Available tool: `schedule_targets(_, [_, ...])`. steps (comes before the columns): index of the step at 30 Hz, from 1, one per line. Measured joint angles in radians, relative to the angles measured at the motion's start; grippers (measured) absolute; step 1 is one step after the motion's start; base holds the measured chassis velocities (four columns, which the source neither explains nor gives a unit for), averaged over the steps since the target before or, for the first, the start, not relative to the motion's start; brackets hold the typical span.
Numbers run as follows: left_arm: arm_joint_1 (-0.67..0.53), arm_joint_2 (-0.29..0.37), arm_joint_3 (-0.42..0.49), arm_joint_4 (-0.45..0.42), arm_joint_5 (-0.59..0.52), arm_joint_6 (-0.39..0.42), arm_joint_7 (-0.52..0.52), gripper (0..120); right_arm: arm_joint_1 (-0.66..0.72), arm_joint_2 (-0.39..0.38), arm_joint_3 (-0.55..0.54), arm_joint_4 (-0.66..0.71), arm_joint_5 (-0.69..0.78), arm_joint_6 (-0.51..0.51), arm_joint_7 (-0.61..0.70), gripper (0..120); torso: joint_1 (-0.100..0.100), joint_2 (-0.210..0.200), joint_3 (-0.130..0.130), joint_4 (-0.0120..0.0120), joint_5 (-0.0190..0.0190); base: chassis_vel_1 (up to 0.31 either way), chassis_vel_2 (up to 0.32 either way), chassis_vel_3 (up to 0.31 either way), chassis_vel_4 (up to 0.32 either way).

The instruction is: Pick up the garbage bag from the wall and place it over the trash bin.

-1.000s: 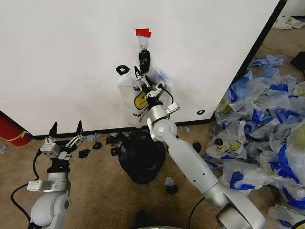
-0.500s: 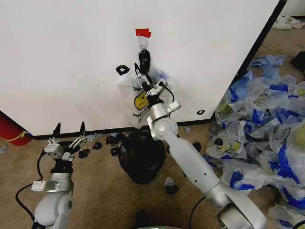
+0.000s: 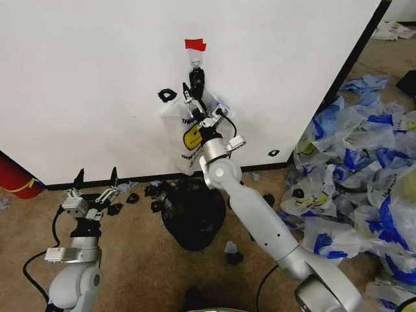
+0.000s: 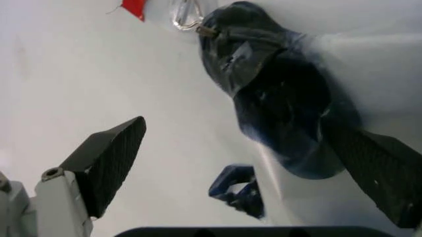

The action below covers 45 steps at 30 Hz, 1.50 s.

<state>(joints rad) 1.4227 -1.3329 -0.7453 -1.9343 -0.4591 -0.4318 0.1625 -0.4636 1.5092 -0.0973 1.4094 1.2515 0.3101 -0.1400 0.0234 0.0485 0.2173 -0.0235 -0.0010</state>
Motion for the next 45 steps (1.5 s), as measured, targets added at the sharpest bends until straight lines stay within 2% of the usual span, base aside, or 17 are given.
schedule_targets(4, [-0.003, -0.001, 0.001, 0.004, 0.002, -0.001, 0.000, 100, -0.009, 0.000, -0.003, 0.009, -0.003, 0.000, 0.001, 94, 0.000, 0.000, 0.000, -0.0001, 0.0000, 0.000, 0.000, 0.000, 0.000])
schedule_targets(19, [-0.003, -0.009, 0.009, 0.017, 0.012, -0.011, 0.000, 100, -0.014, -0.010, 0.016, -0.003, -0.015, 0.002, 0.004, 71, 0.000, 0.000, 0.000, -0.0001, 0.0000, 0.000, 0.000, 0.000, 0.000])
schedule_targets(20, [-0.004, -0.010, 0.010, 0.018, 0.013, -0.012, 0.000, 100, -0.014, -0.010, 0.018, -0.004, -0.015, 0.003, 0.005, 65, 0.000, 0.000, 0.000, -0.0001, 0.0000, 0.000, 0.000, 0.000, 0.000])
schedule_targets(25, [-0.006, -0.017, 0.016, 0.022, 0.019, -0.015, 0.000, 100, -0.014, -0.011, 0.019, -0.009, -0.016, 0.003, 0.005, 53, 0.000, 0.000, 0.000, -0.0001, 0.0000, 0.000, 0.000, 0.000, 0.000])
schedule_targets(27, [-0.006, -0.019, 0.016, 0.022, 0.020, -0.016, 0.000, 100, -0.014, -0.011, 0.019, -0.009, -0.017, 0.004, 0.005, 52, 0.000, 0.000, 0.000, -0.0001, 0.0001, 0.000, 0.000, 0.000, 0.000])
schedule_targets(31, [-0.006, -0.022, 0.016, 0.023, 0.022, -0.019, 0.000, 100, -0.014, -0.010, 0.020, -0.012, -0.018, 0.004, 0.005, 40, 0.000, 0.000, 0.000, -0.0001, 0.0000, 0.000, 0.000, 0.000, 0.000])
schedule_targets(45, [-0.005, -0.038, 0.013, 0.030, 0.036, -0.034, -0.001, 100, -0.018, -0.008, 0.016, -0.019, -0.026, 0.006, 0.005, 24, 0.000, 0.000, 0.000, -0.0001, 0.0000, 0.000, 0.000, 0.000, 0.000])
